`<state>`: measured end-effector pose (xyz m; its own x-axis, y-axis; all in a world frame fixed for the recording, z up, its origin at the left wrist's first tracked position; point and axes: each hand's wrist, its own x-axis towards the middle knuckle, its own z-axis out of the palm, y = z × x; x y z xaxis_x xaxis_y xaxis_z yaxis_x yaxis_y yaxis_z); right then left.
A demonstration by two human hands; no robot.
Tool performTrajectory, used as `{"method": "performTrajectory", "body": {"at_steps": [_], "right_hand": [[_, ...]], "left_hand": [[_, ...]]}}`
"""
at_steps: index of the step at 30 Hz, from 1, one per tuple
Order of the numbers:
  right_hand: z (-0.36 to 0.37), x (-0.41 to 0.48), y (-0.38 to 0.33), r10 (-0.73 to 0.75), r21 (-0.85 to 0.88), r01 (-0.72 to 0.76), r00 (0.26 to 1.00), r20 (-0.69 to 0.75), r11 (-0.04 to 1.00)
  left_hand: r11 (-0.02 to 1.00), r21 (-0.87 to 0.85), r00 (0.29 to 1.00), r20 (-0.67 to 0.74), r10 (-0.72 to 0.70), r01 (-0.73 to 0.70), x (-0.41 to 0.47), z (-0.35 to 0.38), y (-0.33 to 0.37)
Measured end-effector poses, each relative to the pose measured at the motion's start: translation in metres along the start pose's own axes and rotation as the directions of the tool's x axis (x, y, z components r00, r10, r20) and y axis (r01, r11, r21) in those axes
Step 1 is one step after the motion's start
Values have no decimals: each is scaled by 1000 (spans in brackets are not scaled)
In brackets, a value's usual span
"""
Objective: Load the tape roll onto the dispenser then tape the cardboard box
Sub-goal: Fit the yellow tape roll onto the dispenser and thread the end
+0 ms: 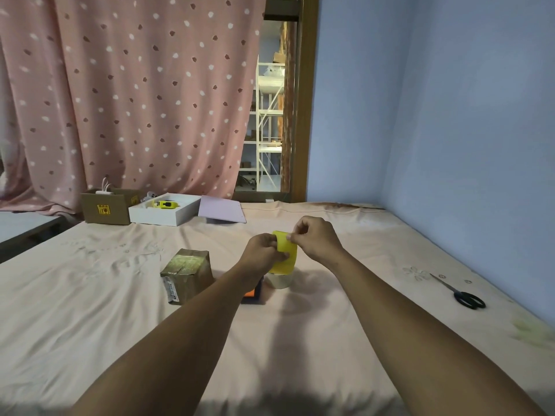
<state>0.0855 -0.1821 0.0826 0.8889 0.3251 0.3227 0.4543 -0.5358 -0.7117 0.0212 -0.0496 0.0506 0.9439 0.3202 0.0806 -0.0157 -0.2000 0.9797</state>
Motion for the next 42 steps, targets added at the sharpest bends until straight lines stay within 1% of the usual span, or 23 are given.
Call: {"method": "performTrajectory", "body": {"at_steps": [2, 5, 9, 12, 13, 16, 18, 19, 22, 23, 25, 27, 32, 34, 37, 40, 42], "right_hand": [[0, 0, 1, -22, 25, 23, 999, -25, 999], [-1, 0, 0, -36, 113, 44, 997, -69, 993], [-3, 0, 4, -45, 174, 55, 997, -58, 983], [-8, -1, 9, -62, 286, 72, 997, -45, 956], [-9, 0, 10, -74, 298, 80, 997, -29, 951], [-9, 2, 13, -98, 258, 82, 994, 52, 963], [-9, 2, 12, -109, 216, 84, 988, 106, 973], [-10, 2, 11, -127, 168, 106, 985, 119, 980], [-12, 2, 4, -190, -38, 196, 973, 133, 980], [-12, 2, 2, -198, -78, 209, 972, 131, 975], [-11, 1, -1, -209, -107, 220, 972, 107, 970], [-10, 2, 1, -194, -59, 200, 977, 87, 978], [-9, -1, 4, -110, 114, 101, 991, 77, 988], [-9, -1, 2, -98, 166, 84, 992, 76, 983], [-12, -1, 0, -82, 220, 62, 993, 86, 974], [-14, -1, 0, -68, 261, 36, 991, 113, 965], [-14, 0, 1, -25, 295, -22, 988, 155, 955]], "left_hand": [[1000, -19, 1000, 10, -2, 3, 1, -2, -1], [999, -50, 999, 42, -7, 9, 3, -2, -1], [997, -67, 998, 58, -26, 30, 2, 1, 0], [992, -102, 996, 65, -68, 74, 2, 2, -1], [989, -119, 994, 74, -81, 89, 2, 1, -2], [985, -123, 991, 85, -107, 117, 3, -1, -4], [989, -99, 994, 39, -103, 107, 5, -2, -6], [990, -98, 995, 21, -98, 100, 6, -2, -7], [978, -172, 993, 28, -115, 118, 8, -2, -6], [972, -196, 991, 38, -126, 131, 8, -3, -6], [967, -217, 989, 82, -121, 137, 5, -3, -4], [963, -232, 986, 118, -115, 140, 4, -3, -5], [966, -205, 982, 134, -133, 159, -2, -3, -4], [958, -239, 982, 135, -131, 161, -3, -3, -5], [945, -296, 987, 112, -112, 141, -3, -4, -9], [957, -271, 994, 65, -93, 107, -3, -5, -13], [956, -277, 995, 46, -84, 94, -4, -6, -14]]}}
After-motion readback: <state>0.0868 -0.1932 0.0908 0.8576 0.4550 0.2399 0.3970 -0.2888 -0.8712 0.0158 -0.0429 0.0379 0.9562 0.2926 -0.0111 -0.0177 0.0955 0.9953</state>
